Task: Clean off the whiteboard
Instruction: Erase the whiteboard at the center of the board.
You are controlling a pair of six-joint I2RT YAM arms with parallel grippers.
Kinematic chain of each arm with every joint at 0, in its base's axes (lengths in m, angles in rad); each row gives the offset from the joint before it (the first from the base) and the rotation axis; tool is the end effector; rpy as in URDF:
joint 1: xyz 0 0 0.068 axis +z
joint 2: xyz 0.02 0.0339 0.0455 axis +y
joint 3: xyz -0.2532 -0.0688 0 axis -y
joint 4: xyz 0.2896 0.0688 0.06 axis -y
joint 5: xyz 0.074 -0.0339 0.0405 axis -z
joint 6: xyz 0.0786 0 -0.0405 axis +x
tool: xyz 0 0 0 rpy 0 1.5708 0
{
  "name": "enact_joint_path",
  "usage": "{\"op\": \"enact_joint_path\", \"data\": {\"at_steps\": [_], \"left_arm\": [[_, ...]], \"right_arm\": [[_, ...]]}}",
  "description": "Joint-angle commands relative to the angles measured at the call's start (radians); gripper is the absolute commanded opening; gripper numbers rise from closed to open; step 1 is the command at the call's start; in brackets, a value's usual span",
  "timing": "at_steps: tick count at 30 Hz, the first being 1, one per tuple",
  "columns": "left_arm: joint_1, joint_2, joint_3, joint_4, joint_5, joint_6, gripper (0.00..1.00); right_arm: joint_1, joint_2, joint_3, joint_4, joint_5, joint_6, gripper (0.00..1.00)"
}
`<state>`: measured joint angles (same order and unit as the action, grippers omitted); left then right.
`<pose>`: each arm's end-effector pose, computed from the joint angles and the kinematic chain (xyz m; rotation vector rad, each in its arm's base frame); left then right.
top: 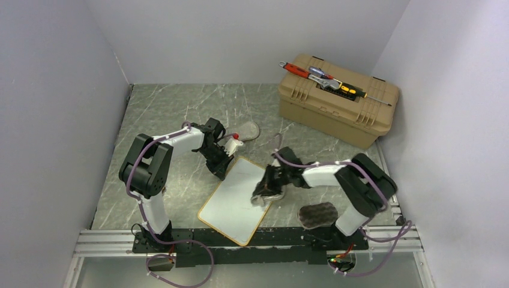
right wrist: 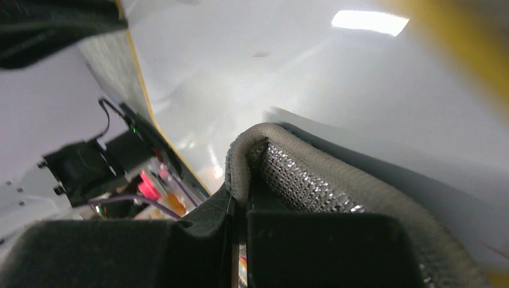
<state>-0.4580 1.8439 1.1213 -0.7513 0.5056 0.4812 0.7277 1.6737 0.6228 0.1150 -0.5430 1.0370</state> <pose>0.3052 -0.1929 0.0687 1.3658 2.6099 -0.7592 0.2162 0.2470 0.0301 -0.1824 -2.8711 -1.2336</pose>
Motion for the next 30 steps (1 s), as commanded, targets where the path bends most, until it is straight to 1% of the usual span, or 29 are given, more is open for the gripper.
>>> {"op": "enact_joint_path", "data": {"at_steps": [1,5,12,17,20,23,27,30], "left_arm": [[-0.023,0.098,-0.078,-0.002,-0.112,0.067,0.04],[-0.024,0.106,-0.078,0.001,-0.110,0.069,0.04],[-0.024,0.097,-0.089,0.006,-0.114,0.074,0.04],[-0.024,0.103,-0.087,0.008,-0.109,0.074,0.04],[-0.024,0.104,-0.082,0.006,-0.107,0.075,0.03],[-0.024,0.106,-0.077,0.005,-0.105,0.076,0.04],[-0.024,0.109,-0.079,0.004,-0.105,0.075,0.04],[-0.024,0.110,-0.077,0.004,-0.105,0.074,0.04]], "right_arm": [[-0.138,-0.093,-0.164,-0.295,0.330,-0.099,0.00],[-0.261,-0.172,-0.208,-0.308,0.356,-0.118,0.00],[-0.378,-0.132,-0.132,-0.368,0.404,-0.189,0.00],[-0.399,-0.171,-0.111,-0.415,0.444,-0.208,0.00],[-0.399,-0.165,-0.132,-0.370,0.422,-0.198,0.00],[-0.365,-0.092,-0.131,-0.301,0.378,-0.158,0.00],[-0.251,0.038,-0.075,-0.207,0.337,-0.089,0.00],[-0.146,0.155,0.010,-0.144,0.296,-0.033,0.00]]}}
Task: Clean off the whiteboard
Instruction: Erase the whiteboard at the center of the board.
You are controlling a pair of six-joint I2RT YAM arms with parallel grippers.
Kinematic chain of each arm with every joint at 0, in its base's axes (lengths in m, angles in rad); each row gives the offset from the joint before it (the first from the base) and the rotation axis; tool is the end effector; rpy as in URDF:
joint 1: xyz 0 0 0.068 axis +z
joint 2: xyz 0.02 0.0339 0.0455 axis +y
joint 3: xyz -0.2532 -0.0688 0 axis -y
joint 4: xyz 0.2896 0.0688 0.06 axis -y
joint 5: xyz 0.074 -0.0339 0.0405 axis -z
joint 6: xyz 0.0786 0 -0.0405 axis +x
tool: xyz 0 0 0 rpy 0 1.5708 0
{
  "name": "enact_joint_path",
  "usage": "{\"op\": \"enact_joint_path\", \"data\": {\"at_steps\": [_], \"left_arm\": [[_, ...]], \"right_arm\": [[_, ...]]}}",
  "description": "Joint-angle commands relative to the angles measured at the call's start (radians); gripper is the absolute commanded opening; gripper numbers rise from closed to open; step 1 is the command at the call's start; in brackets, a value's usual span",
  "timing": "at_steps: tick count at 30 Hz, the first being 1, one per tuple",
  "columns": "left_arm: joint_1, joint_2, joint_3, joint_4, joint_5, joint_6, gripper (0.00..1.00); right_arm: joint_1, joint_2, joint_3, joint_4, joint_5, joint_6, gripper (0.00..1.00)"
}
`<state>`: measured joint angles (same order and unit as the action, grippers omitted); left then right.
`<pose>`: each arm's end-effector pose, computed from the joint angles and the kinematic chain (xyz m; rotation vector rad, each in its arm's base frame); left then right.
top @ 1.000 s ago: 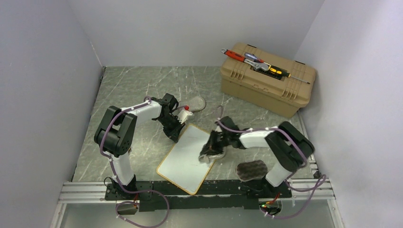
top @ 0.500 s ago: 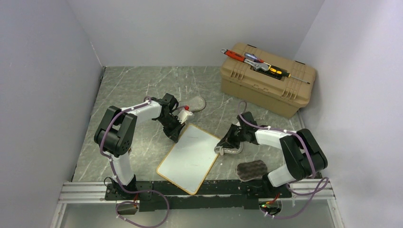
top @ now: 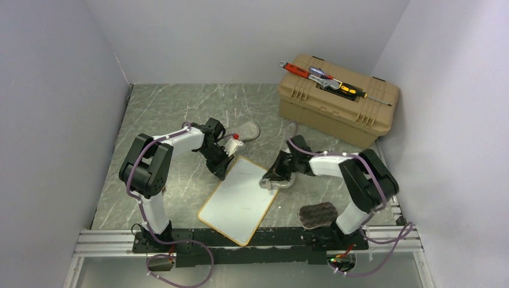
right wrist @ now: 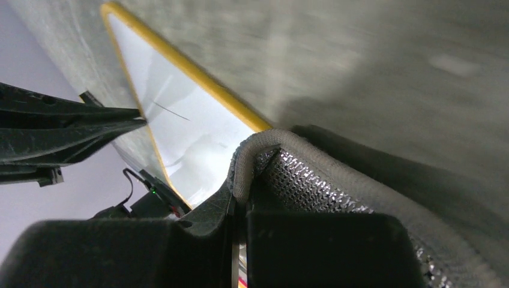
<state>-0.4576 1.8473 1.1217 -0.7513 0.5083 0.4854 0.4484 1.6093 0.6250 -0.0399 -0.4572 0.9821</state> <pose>0.3051 -0.1929 0.0678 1.3703 2.6084 -0.7633 0.2689 0.1679 0.0350 0.5716 2.7950 1.0234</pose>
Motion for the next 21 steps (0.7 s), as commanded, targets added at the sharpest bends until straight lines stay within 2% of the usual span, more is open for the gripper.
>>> {"op": "enact_joint_path", "data": {"at_steps": [1,4,7,10,13,17,19,21], "left_arm": [[-0.024,0.108,-0.075,0.003,-0.106,0.068,0.04],[-0.024,0.108,-0.068,-0.001,-0.105,0.066,0.04],[-0.024,0.101,-0.069,-0.003,-0.107,0.068,0.04],[-0.024,0.102,-0.071,-0.003,-0.107,0.072,0.04],[-0.024,0.100,-0.075,-0.002,-0.104,0.074,0.04],[-0.023,0.097,-0.084,0.005,-0.104,0.077,0.04],[-0.023,0.103,-0.079,0.002,-0.102,0.078,0.04],[-0.023,0.105,-0.074,0.001,-0.100,0.076,0.04]], "right_arm": [[0.167,0.257,0.045,0.026,0.201,0.039,0.00],[0.248,0.349,0.134,0.097,0.165,0.084,0.00],[0.259,0.344,0.098,0.130,0.150,0.109,0.00],[0.202,0.229,-0.016,0.099,0.174,0.091,0.00],[0.120,0.042,-0.152,-0.001,0.232,0.050,0.00],[0.075,-0.122,-0.231,-0.112,0.315,0.010,0.00],[0.093,-0.077,-0.209,-0.082,0.310,0.019,0.00],[0.156,0.037,-0.137,-0.028,0.299,0.051,0.00]]}}
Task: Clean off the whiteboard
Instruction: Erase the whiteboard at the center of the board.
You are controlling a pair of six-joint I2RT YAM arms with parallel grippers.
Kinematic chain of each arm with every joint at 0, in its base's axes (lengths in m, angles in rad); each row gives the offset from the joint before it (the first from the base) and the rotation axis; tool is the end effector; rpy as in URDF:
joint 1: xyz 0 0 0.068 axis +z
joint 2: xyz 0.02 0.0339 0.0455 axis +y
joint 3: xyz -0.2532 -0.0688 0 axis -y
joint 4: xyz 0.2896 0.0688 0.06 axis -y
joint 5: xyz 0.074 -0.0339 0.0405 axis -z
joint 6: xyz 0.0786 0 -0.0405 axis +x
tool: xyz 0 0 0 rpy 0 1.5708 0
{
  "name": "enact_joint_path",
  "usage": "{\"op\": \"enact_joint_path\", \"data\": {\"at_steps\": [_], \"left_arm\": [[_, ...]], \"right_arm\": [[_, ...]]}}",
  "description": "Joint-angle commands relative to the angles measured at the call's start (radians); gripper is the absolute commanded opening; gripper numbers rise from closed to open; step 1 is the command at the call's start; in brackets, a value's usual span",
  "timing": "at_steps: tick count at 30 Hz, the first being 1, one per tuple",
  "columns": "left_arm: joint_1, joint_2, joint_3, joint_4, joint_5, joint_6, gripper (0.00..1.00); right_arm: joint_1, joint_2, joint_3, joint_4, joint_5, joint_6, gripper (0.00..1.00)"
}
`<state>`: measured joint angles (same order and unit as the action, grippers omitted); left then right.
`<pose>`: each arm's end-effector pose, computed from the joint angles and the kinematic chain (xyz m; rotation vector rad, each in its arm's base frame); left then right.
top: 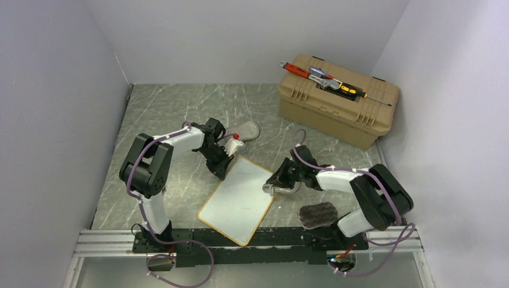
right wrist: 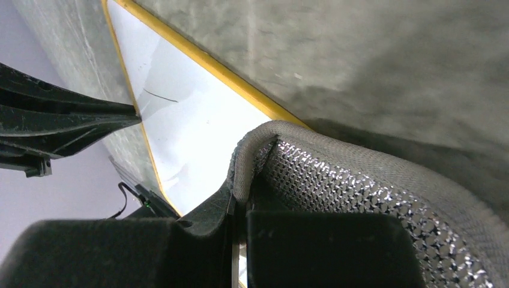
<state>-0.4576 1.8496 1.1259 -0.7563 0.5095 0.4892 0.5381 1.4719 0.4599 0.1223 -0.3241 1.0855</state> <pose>0.3054 -0.1932 0.0681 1.3750 2.6077 -0.7654 0.2387 0.1716 0.0363 0.5843 2.6649 1.0067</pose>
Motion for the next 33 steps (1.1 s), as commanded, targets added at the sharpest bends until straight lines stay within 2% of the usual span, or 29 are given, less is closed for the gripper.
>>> {"op": "enact_joint_path", "data": {"at_steps": [1,5,8,11,16,21,23,28,30,33], "left_arm": [[-0.023,0.103,-0.077,0.007,-0.100,0.071,0.04],[-0.020,0.105,-0.074,0.002,-0.102,0.069,0.04],[-0.018,0.103,-0.078,0.002,-0.099,0.069,0.04],[-0.017,0.105,-0.077,0.000,-0.098,0.072,0.04],[-0.013,0.107,-0.071,0.003,-0.087,0.070,0.04],[-0.003,0.100,-0.060,-0.002,-0.081,0.066,0.04],[0.004,0.097,-0.049,-0.011,-0.077,0.065,0.04],[0.007,0.092,-0.023,-0.031,-0.063,0.065,0.04],[0.018,0.085,0.000,-0.052,-0.056,0.070,0.04],[0.062,0.057,0.075,-0.127,-0.031,0.084,0.04]], "right_arm": [[0.127,0.241,0.091,-0.174,0.161,-0.033,0.00],[0.259,0.485,0.372,-0.159,0.131,-0.009,0.00],[0.270,0.540,0.445,-0.112,0.099,0.023,0.00],[0.241,0.479,0.375,-0.083,0.128,0.037,0.00],[0.133,0.253,0.049,-0.036,0.150,0.059,0.00],[0.159,0.103,-0.074,-0.079,0.179,0.085,0.00],[0.219,0.117,-0.041,-0.081,0.179,0.083,0.00],[0.336,0.273,0.182,-0.174,0.143,-0.004,0.00],[0.311,0.252,0.217,-0.226,0.169,-0.038,0.00],[0.203,0.146,0.251,-0.299,0.218,-0.116,0.00]]}}
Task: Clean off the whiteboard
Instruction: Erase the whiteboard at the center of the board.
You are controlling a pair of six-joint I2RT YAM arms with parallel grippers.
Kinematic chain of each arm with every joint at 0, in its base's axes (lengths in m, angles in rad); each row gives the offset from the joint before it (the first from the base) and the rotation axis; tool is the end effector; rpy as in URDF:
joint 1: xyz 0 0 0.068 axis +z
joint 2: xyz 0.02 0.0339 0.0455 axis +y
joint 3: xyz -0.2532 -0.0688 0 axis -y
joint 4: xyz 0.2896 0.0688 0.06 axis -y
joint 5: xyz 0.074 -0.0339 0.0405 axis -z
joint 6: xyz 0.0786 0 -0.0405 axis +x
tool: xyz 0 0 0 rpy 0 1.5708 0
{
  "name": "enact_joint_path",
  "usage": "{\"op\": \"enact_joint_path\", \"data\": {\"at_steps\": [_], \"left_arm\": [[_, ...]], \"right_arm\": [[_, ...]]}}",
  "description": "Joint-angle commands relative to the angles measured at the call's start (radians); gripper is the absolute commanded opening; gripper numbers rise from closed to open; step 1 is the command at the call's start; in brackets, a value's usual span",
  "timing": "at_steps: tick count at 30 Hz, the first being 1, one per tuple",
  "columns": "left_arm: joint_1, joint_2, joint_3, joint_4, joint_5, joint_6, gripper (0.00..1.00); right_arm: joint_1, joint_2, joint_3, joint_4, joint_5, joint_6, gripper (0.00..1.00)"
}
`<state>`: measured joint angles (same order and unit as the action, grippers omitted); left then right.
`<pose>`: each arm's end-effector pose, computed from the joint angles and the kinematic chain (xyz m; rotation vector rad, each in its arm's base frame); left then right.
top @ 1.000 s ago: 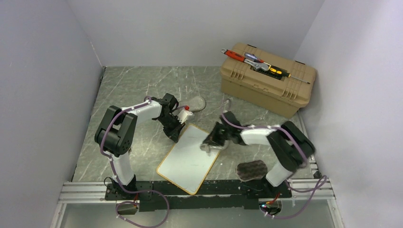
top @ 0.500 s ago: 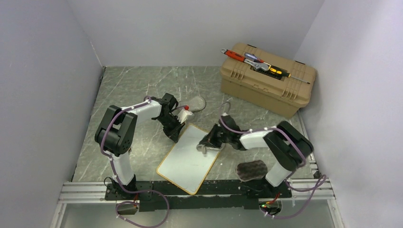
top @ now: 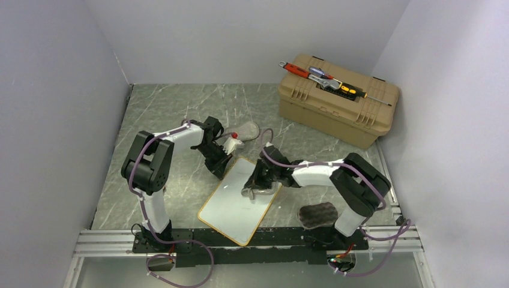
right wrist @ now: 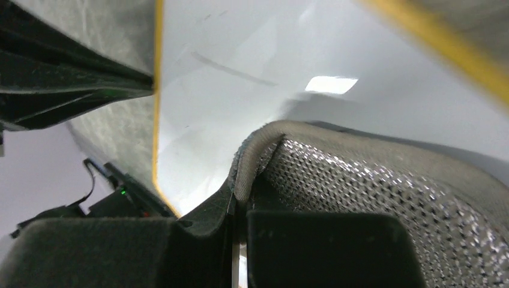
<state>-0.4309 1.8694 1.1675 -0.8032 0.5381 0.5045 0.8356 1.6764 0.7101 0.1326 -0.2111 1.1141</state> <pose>0.3136 -0.1885 0.0731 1.3537 2.6208 -0.8092 0.2306 0.2796 0.0494 0.2665 2.7003 1.0278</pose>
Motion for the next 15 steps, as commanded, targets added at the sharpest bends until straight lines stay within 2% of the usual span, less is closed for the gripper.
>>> {"op": "enact_joint_path", "data": {"at_steps": [1,2,3,4,6,7,8,9,12,15], "left_arm": [[0.050,0.025,0.061,-0.107,-0.052,0.076,0.05],[0.062,0.011,0.085,-0.140,-0.043,0.085,0.08],[0.070,-0.007,0.099,-0.168,-0.039,0.097,0.17],[0.073,-0.024,0.105,-0.195,-0.038,0.119,0.30],[0.073,-0.075,0.084,-0.237,-0.033,0.154,0.45],[0.073,-0.100,0.064,-0.255,-0.029,0.173,0.63],[0.072,-0.126,0.043,-0.277,-0.024,0.193,0.92],[0.069,-0.150,0.021,-0.296,-0.027,0.212,0.99],[0.050,-0.243,-0.074,-0.342,-0.041,0.272,1.00],[-0.015,-0.344,-0.194,-0.313,-0.100,0.303,0.99]], "right_arm": [[-0.127,-0.076,0.021,-0.334,0.109,-0.172,0.00],[-0.156,-0.083,0.043,-0.354,0.107,-0.199,0.00],[-0.179,-0.080,0.064,-0.379,0.110,-0.222,0.00],[-0.198,-0.071,0.084,-0.393,0.110,-0.243,0.00],[-0.224,-0.036,0.115,-0.400,0.100,-0.271,0.00],[-0.230,-0.011,0.132,-0.405,0.099,-0.284,0.00],[-0.235,0.021,0.158,-0.415,0.103,-0.293,0.00],[-0.236,0.037,0.181,-0.425,0.108,-0.303,0.00],[-0.247,0.041,0.226,-0.450,0.153,-0.322,0.00],[-0.279,0.041,0.265,-0.474,0.175,-0.339,0.00]]}}
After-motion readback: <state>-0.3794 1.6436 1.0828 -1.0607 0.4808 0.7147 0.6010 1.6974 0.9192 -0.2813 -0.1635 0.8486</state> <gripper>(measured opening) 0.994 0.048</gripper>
